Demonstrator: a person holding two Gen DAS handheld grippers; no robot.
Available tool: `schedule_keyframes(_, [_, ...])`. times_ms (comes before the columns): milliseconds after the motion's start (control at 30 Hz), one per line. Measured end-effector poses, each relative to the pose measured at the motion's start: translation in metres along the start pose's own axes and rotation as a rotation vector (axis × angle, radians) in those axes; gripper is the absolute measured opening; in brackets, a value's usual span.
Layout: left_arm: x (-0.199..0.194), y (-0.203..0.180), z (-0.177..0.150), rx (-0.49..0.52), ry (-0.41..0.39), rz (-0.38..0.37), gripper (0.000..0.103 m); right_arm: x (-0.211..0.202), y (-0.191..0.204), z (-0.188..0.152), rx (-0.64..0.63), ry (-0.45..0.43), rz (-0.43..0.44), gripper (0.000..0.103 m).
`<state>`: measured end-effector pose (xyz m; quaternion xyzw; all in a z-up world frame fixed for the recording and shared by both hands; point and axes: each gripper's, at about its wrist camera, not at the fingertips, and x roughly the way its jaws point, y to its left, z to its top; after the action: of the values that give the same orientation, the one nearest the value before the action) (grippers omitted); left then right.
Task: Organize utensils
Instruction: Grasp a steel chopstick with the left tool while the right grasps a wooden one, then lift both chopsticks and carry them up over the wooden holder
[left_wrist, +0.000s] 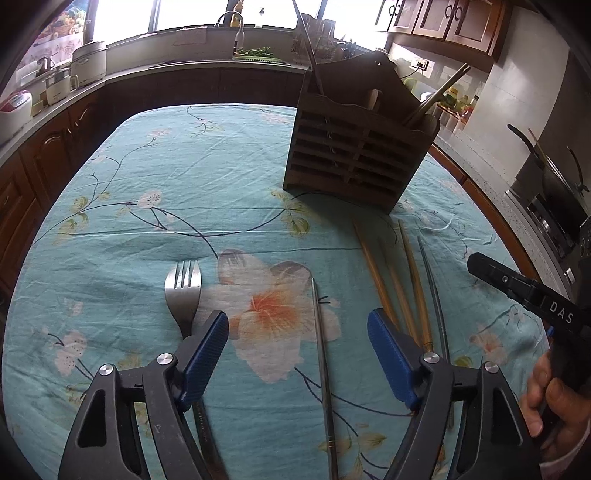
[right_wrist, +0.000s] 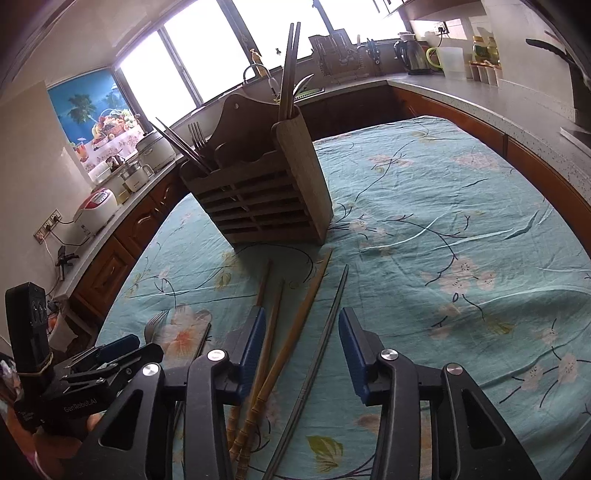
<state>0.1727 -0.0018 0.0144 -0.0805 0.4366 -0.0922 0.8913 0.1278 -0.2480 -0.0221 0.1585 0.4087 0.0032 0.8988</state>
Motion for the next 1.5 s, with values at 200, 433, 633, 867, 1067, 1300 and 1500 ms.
schedule_keyframes(200, [0.021,-0.006,0.005,0.034,0.047,-0.016,0.059,0.029,0.005,0.011,-0.013,0.048,0.012,0.033])
schedule_keyframes(433, [0.046,-0.009,0.013,0.051,0.101,-0.017,0.044,0.061,0.004,0.021,-0.031,0.093,-0.007,0.031])
schedule_keyframes(633, [0.061,-0.019,0.015,0.095,0.121,0.001,0.033,0.085,-0.002,0.031,-0.037,0.128,-0.045,0.027])
schedule_keyframes(867, [0.068,-0.030,0.013,0.145,0.103,0.061,0.016,0.100,0.009,0.034,-0.140,0.135,-0.139,0.018])
schedule_keyframes(1067, [0.066,-0.024,0.012,0.114,0.092,0.040,0.004,0.095,0.006,0.032,-0.138,0.124,-0.156,0.008])
schedule_keyframes(1300, [0.052,-0.006,0.015,0.045,0.083,-0.044,0.002,0.068,0.001,0.035,-0.039,0.107,-0.048,0.005])
schedule_keyframes(1500, [0.021,0.008,0.020,-0.013,0.026,-0.108,0.002,0.024,0.007,0.037,-0.043,0.044,0.008,0.005])
